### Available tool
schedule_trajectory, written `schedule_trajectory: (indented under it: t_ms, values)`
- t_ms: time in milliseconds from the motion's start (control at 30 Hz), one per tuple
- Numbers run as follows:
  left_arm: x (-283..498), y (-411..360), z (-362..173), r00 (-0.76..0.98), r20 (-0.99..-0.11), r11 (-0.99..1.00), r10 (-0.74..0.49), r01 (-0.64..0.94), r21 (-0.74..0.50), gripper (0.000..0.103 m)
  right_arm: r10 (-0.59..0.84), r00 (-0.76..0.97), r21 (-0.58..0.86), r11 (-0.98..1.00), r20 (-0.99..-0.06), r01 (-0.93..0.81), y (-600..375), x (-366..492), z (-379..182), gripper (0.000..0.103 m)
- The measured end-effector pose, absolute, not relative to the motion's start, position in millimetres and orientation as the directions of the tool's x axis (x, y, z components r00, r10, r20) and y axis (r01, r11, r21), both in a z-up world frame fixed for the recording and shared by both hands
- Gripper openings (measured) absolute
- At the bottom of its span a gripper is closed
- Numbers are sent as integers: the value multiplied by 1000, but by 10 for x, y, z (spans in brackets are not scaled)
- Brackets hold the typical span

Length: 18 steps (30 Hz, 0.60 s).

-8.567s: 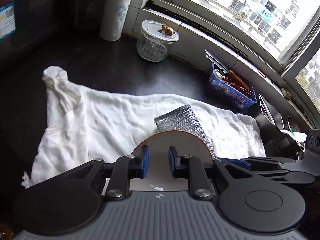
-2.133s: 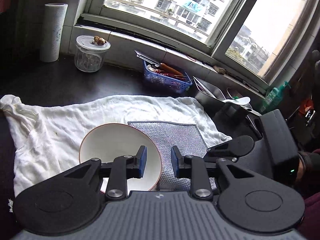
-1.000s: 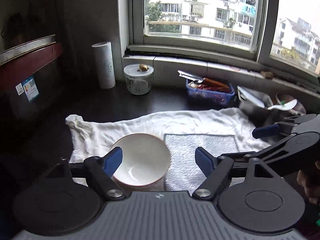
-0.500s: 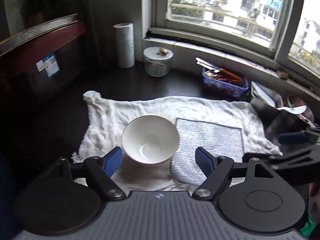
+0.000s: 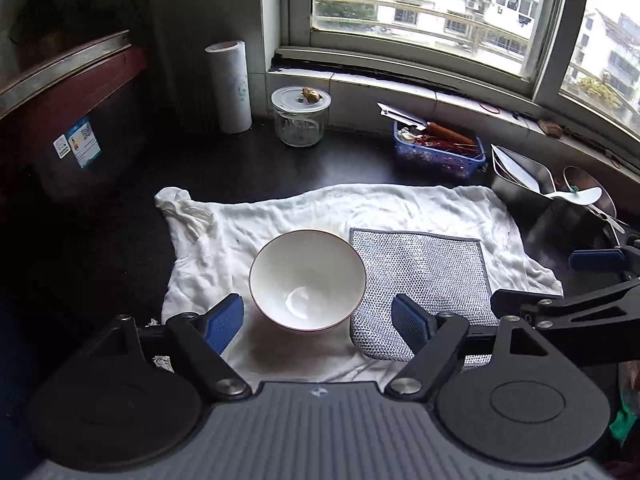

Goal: Clean bowl

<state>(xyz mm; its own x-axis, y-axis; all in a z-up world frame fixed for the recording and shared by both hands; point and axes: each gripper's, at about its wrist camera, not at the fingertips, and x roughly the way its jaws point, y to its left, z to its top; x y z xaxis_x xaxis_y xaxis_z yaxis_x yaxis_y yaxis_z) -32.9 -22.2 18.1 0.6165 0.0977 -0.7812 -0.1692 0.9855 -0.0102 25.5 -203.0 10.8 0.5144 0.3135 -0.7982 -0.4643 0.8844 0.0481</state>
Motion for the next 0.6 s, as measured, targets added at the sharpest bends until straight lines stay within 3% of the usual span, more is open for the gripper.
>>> schedule_trajectory:
  t_ms: [600]
  values:
    - [-399,73,113,628,-778,989,6,-121,-89,81,239,516,18,917,-822,-397,-1791,3,88,102]
